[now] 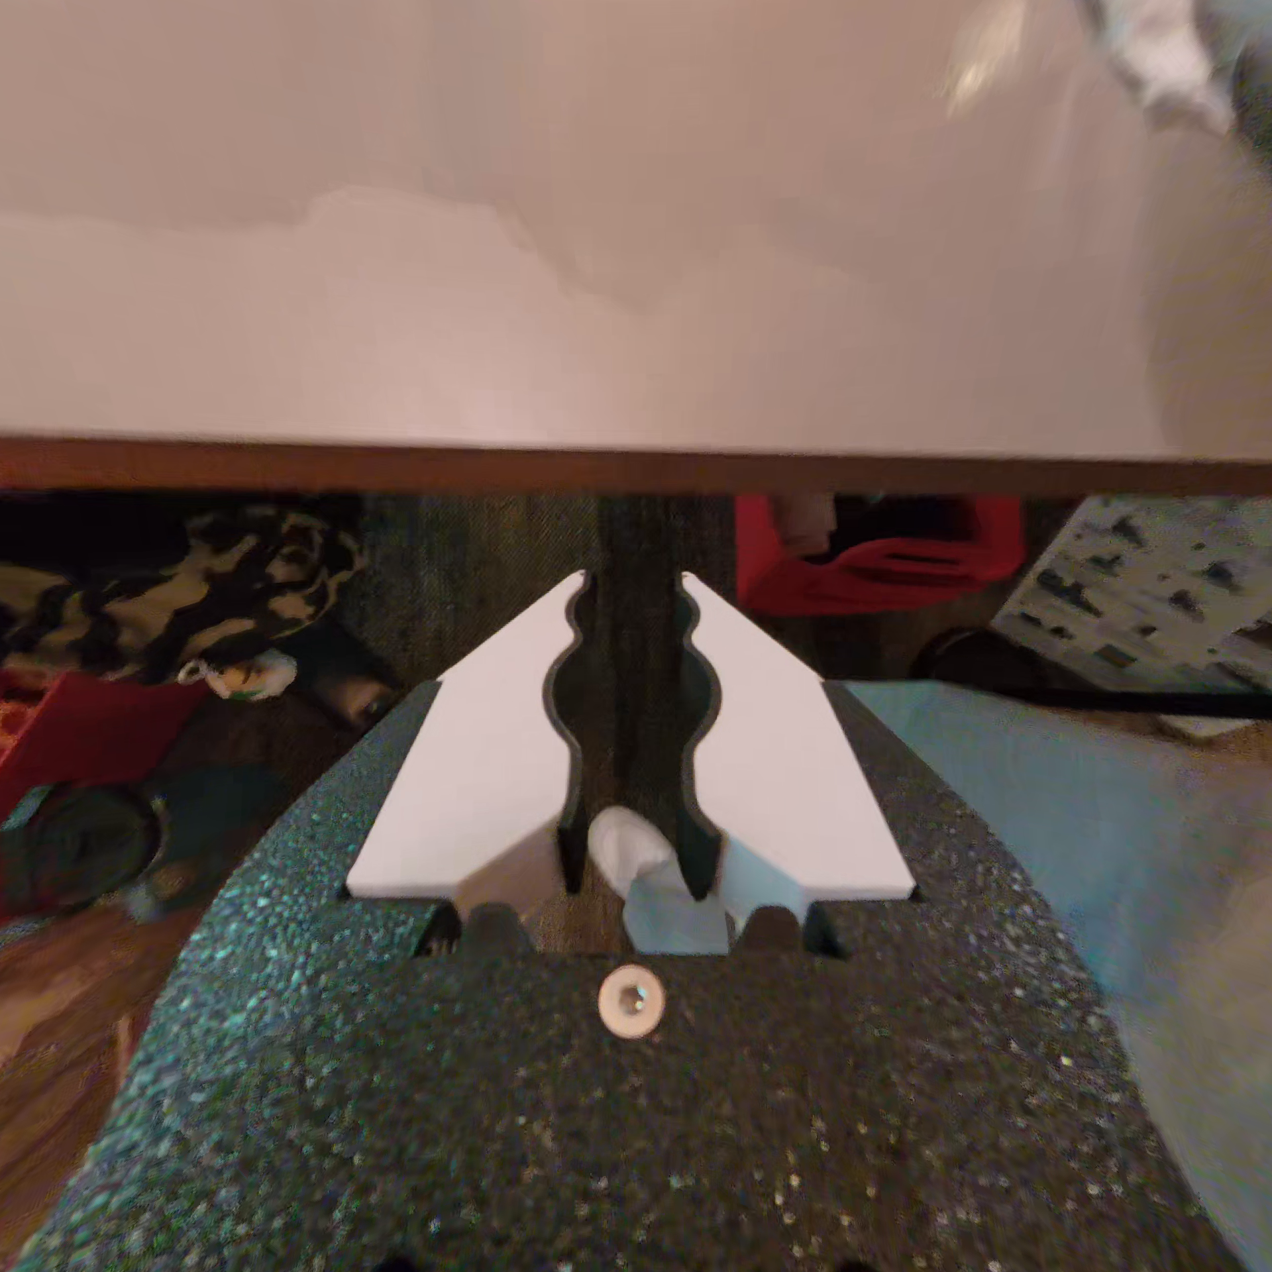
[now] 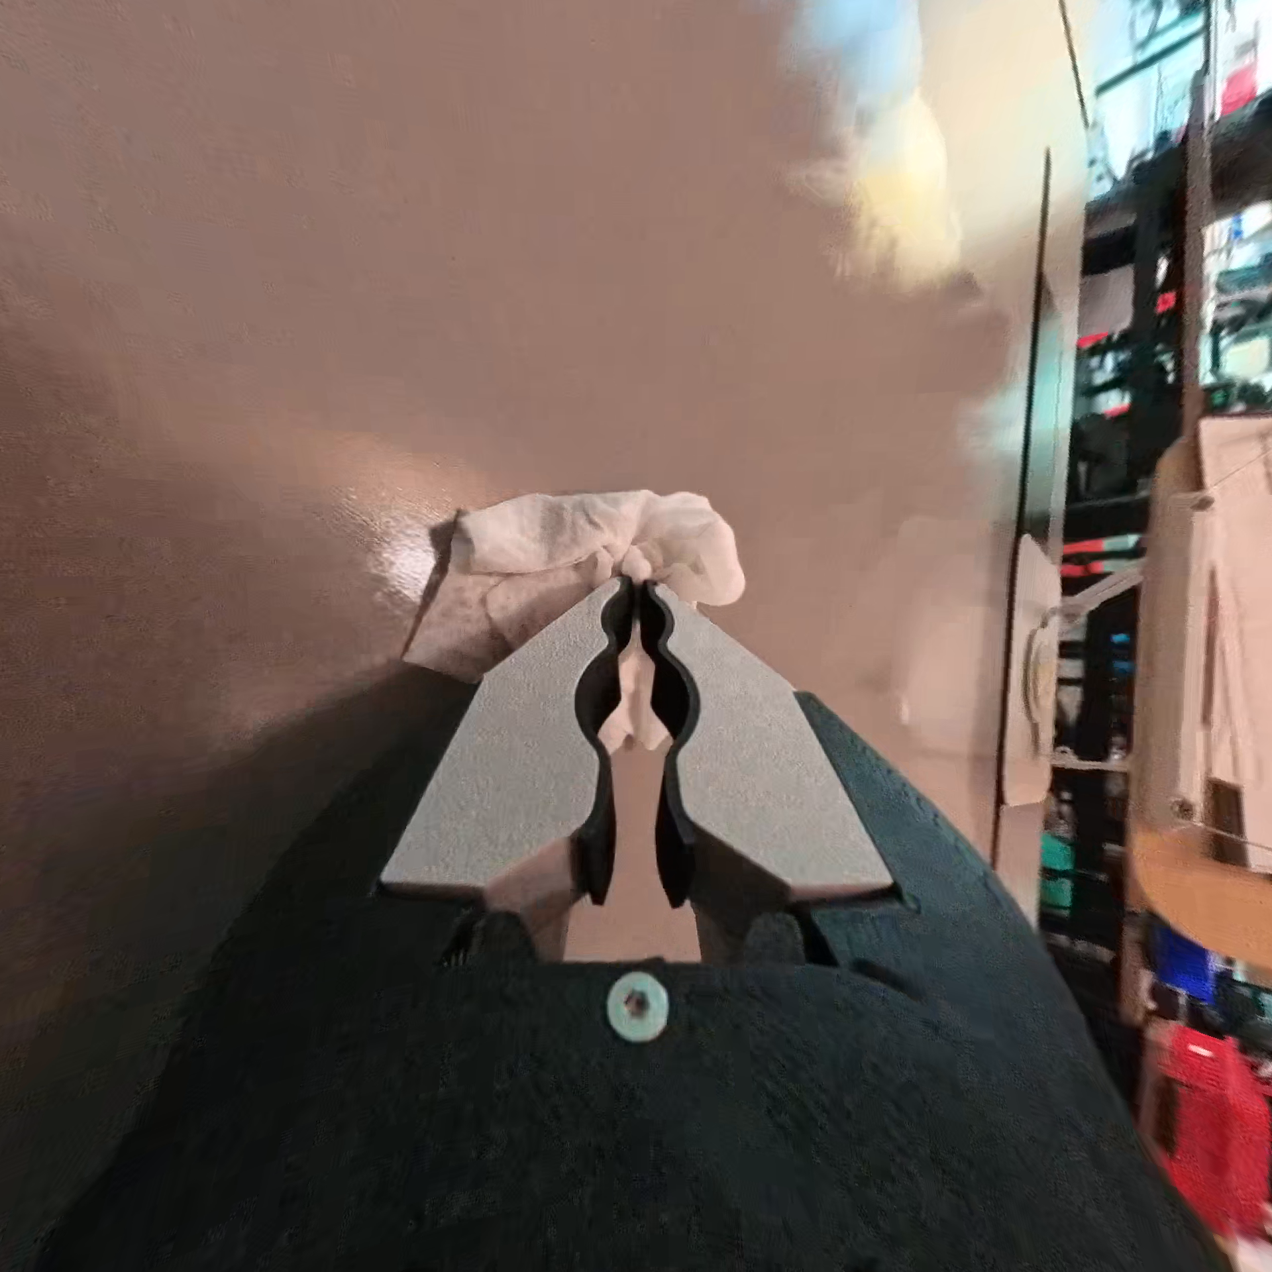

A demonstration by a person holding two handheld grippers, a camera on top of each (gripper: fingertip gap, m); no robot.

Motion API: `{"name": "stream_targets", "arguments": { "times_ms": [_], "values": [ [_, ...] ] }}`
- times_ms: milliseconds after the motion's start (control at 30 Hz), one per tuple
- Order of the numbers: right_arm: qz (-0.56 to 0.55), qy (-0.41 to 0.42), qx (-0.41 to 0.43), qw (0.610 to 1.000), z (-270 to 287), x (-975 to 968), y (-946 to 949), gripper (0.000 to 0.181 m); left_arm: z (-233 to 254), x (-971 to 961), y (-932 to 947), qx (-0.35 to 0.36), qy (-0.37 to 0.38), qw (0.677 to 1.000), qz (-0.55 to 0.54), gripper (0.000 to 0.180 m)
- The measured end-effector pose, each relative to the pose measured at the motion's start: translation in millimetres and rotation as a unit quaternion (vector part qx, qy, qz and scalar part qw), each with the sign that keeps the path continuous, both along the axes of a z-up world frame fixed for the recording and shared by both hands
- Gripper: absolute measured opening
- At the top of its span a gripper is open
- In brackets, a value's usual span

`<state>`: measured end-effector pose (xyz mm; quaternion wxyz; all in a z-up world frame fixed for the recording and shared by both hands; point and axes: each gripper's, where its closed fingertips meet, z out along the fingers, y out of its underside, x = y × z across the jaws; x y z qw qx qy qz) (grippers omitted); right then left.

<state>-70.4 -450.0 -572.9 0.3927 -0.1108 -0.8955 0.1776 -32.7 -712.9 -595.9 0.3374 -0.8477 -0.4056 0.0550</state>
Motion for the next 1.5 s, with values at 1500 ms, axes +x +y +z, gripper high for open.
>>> {"name": "stream_targets", "arguments": {
  "times_ms": [1500],
  "values": [
    [0.034, 0.021, -0.046, 0.998, -1.8, -162.7, -19.8, 0.001, 56.3, -68.7, -66.8, -0.097, 0.201, 0.94, 0.258, 0.07]
  ]
}}
